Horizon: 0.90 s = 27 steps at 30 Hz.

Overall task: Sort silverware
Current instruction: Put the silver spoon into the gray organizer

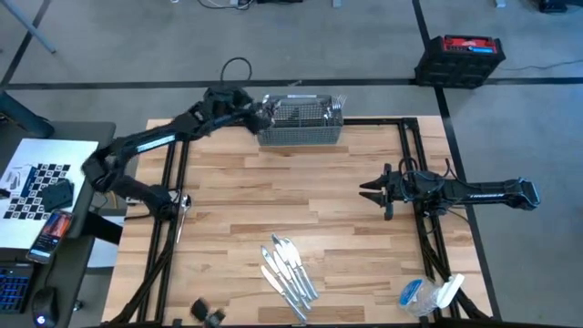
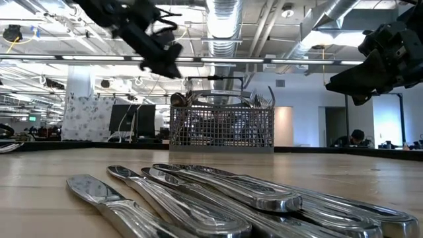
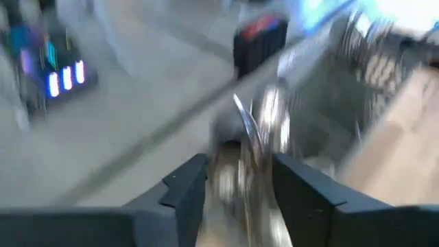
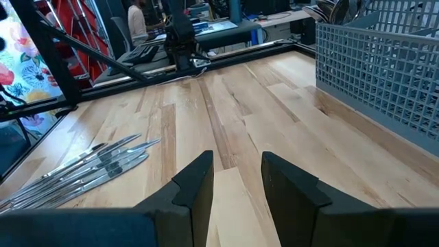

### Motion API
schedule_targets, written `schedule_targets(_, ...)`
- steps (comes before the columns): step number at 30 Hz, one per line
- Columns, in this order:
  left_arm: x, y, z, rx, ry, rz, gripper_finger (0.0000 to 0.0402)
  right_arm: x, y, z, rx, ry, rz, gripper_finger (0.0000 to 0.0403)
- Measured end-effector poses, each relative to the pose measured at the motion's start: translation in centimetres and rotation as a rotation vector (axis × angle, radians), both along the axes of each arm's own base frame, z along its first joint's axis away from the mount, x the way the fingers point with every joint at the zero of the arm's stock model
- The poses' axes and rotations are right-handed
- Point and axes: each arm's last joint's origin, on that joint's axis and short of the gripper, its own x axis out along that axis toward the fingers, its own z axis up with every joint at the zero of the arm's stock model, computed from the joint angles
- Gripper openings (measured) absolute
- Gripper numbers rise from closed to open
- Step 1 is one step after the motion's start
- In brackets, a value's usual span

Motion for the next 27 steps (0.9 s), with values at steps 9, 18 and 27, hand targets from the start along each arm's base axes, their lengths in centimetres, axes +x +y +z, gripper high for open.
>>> schedule_targets(9,-5.2,-10.7,-1.7,-0.667,0.382,0.104,0.0158,0.0,0.0,0.0,0.0,0.0,-0.001,0.0112)
schedule_targets(18,-6.3,-15.9,-5.3,-0.921,0.659,0.157,0.0152,0.0,0.0,0.0,0.0,0.0,0.0,0.0112)
schedule_targets(27,-6.7,-18.1,-10.8,-1.075,0.945,0.089,0.0139,0.0,0.0,-0.1,0.0,0.007,0.0,0.0112)
